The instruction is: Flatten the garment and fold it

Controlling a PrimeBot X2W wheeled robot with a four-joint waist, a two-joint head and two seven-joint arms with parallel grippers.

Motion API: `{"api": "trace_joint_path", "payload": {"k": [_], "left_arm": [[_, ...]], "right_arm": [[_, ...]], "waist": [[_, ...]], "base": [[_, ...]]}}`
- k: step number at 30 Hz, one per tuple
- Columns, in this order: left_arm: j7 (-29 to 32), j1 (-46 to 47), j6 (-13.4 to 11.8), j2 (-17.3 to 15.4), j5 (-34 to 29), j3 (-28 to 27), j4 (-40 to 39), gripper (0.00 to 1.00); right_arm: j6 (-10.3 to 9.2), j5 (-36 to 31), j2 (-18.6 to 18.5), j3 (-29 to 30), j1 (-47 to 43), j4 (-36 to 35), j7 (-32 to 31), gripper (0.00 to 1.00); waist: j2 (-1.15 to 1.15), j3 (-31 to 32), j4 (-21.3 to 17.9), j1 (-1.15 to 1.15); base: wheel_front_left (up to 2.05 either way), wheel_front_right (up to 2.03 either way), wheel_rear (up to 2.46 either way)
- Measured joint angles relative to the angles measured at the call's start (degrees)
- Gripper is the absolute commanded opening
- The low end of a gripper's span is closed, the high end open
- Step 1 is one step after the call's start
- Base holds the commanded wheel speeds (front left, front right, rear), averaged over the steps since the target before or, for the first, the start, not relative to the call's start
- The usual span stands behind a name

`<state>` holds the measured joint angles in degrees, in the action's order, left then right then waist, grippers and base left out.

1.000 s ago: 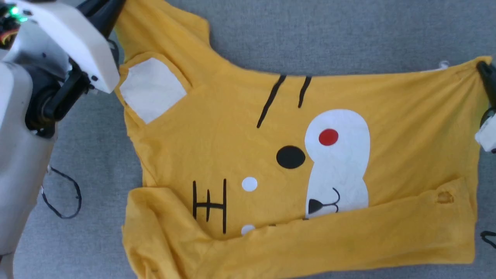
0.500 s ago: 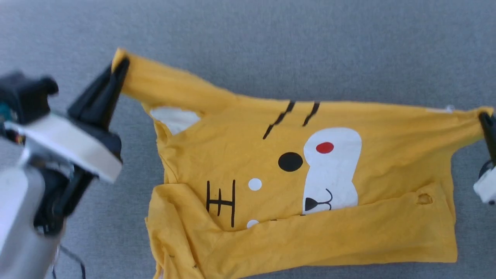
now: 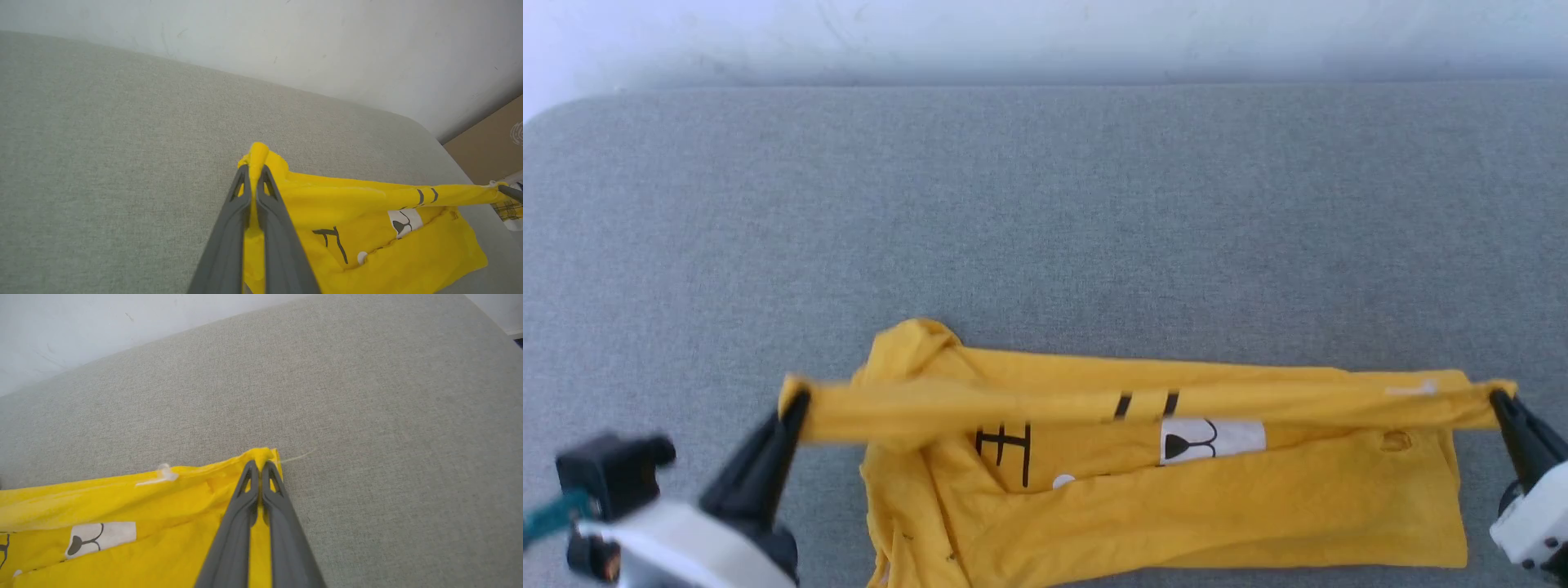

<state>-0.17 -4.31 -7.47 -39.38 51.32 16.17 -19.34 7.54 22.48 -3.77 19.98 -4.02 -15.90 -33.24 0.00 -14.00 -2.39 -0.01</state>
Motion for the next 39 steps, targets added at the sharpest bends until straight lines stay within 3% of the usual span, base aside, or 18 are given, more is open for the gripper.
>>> {"api": "trace_joint_path", "payload": {"k": [5, 12, 14, 15, 16, 17, 18, 24, 27, 34, 39], "left_arm": [[-0.87, -7.62, -1.25, 0.27, 1.81, -0.04, -0.26, 0.00], [1.51, -9.12, -1.44, 0.62, 2.44, 2.67, 0.74, 0.00], [2.52, -8.60, -1.49, 1.18, 2.03, 4.14, 2.34, 0.00], [2.76, -8.09, -1.49, 1.59, 1.79, 4.76, 3.26, 0.09], [2.76, -7.45, -1.49, 2.01, 1.36, 5.28, 4.16, 0.36], [2.75, -6.80, -1.49, 2.32, 0.99, 5.68, 4.94, 0.75], [2.75, -6.15, -1.49, 2.61, 0.78, 5.97, 5.68, 1.00], [-1.30, -4.53, -2.31, 5.81, 0.83, 3.77, 5.83, 1.00], [-6.60, -4.38, -4.42, 6.80, -0.12, 0.24, 4.59, 1.00], [-13.51, -3.83, -9.95, 7.67, -10.29, -2.97, 1.77, 1.00], [-14.06, -3.51, -11.07, 9.03, -14.96, -2.71, 0.79, 1.00]], "right_arm": [[0.00, 0.29, 0.46, 0.71, -2.84, 0.54, 0.01, 0.00], [0.00, -0.10, 0.63, -0.44, -4.51, 4.27, 0.82, 0.00], [0.00, -0.38, 0.68, -1.40, -4.52, 5.65, 1.09, 0.40], [0.00, -0.51, 0.69, -1.86, -4.51, 6.30, 1.24, 1.00], [0.00, -0.66, 0.70, -2.18, -4.49, 7.01, 1.32, 1.00], [0.00, -0.82, 0.71, -2.53, -4.46, 7.59, 1.58, 1.00], [0.00, -0.87, 0.73, -2.74, -4.44, 7.95, 1.70, 1.00], [0.00, 0.24, 0.78, -2.03, -4.16, 6.84, 1.40, 1.00], [0.00, 0.36, 0.76, 0.01, -3.78, 5.27, 1.41, 1.00], [0.00, -0.33, 0.73, 0.49, -3.03, 7.05, 0.97, 1.00], [0.00, -0.32, 0.77, -0.75, -1.94, 11.49, 0.92, 1.00]], "waist": [[0.00, 0.75, -0.46, 0.01], [0.00, 1.02, -0.72, 0.01], [0.00, 1.04, -0.76, 0.01], [0.00, 1.02, -0.77, 0.01], [0.00, 1.01, -0.80, 0.01], [0.00, 0.99, -0.84, 0.01], [0.00, 0.97, -0.89, 0.01], [0.00, 0.73, -1.17, 0.02], [0.00, 0.38, -1.33, 0.02], [0.00, -0.56, -1.13, 0.02], [0.00, -1.21, -0.39, 0.02]], "base": [[0.00, 0.00, 0.00], [0.00, 0.00, 0.00], [0.00, 0.00, 0.00], [0.00, 0.00, 0.00], [0.00, 0.00, 0.00], [0.00, 0.00, 0.00], [0.00, 0.00, 0.00], [0.00, 0.00, 0.00], [0.00, 0.00, 0.00], [0.00, 0.00, 0.00], [0.00, 0.00, 0.00]]}}
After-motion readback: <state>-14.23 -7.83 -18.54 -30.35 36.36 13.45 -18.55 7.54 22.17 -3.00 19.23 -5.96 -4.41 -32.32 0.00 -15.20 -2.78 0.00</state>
